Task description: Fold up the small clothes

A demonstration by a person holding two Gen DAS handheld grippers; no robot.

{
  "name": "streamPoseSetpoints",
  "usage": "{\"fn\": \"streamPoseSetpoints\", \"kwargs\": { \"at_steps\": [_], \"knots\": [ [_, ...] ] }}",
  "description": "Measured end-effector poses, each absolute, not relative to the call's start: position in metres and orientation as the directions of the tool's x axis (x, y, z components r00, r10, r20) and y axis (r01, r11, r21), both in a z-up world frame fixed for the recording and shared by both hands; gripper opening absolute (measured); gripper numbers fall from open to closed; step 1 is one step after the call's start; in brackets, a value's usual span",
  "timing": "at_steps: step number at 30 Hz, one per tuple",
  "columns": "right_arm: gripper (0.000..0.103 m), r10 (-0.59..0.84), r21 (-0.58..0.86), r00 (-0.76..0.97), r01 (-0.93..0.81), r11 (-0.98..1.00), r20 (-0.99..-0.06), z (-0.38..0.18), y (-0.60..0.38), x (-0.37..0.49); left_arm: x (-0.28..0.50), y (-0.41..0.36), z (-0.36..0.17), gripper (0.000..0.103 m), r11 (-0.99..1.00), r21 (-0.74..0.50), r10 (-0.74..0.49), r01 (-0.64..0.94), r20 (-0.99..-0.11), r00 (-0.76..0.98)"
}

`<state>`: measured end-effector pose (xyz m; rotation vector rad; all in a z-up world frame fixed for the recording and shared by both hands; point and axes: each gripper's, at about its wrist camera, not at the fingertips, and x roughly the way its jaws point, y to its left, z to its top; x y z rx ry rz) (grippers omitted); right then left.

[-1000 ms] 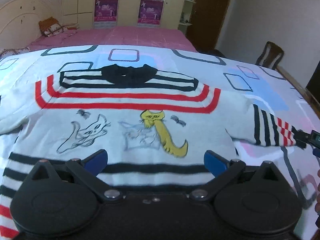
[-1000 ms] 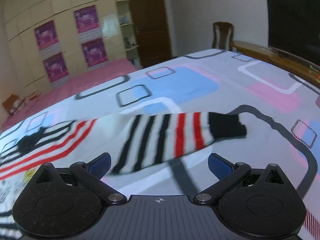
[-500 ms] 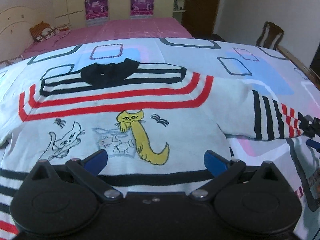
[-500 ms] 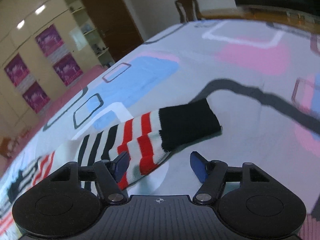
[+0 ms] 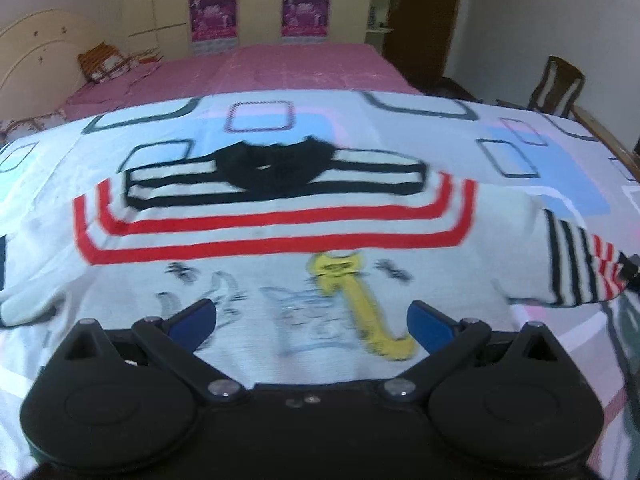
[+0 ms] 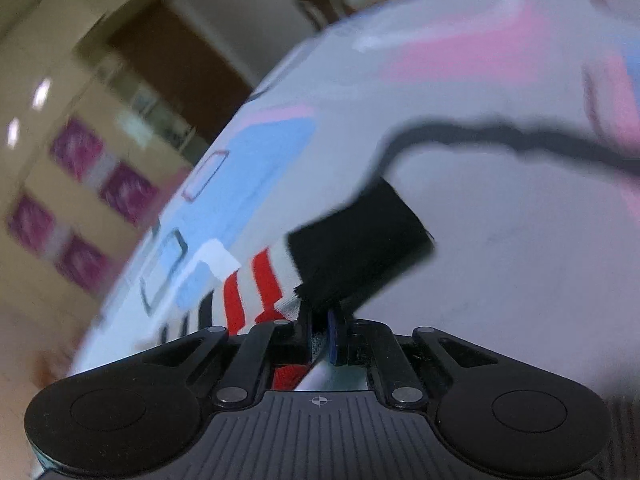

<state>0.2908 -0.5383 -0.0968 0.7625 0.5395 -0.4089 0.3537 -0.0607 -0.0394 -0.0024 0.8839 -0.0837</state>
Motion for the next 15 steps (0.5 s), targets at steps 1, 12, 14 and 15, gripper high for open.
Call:
{"fn": "streamPoseSetpoints", "kwargs": {
  "at_steps": [1, 12, 14, 15],
  "knots": [
    [0.006, -0.153, 0.521, 0.801, 0.508, 0.686, -0.579, -0.088, -0.531, 0.293, 0.354, -0.050, -0.041, 0.097, 0.997, -0.042, -0.070, 0.060, -0.773, 0.631],
    [0.006, 0.010, 0.301, 0.855, 0.171, 0.938, -0.518, -0.018, -0.355, 0.321, 0.346, 0.053, -0.061, 0.094, 0.986, -0.166, -0.115, -0.021, -0.762, 0.637],
    [0.006, 0.064, 0.273, 0.849, 0.096, 0.957, -0.524, -0.019, -0.312, 0.326, 0.341, 0.073, -0.062, 0.093, 0.981, -0.186, -0.113, -0.048, -0.760, 0.640],
    [0.006, 0.097, 0.260, 0.844, 0.053, 0.964, -0.528, -0.021, -0.288, 0.330, 0.339, 0.083, -0.062, 0.093, 0.979, -0.197, -0.113, -0.059, -0.758, 0.643]
  ]
}}
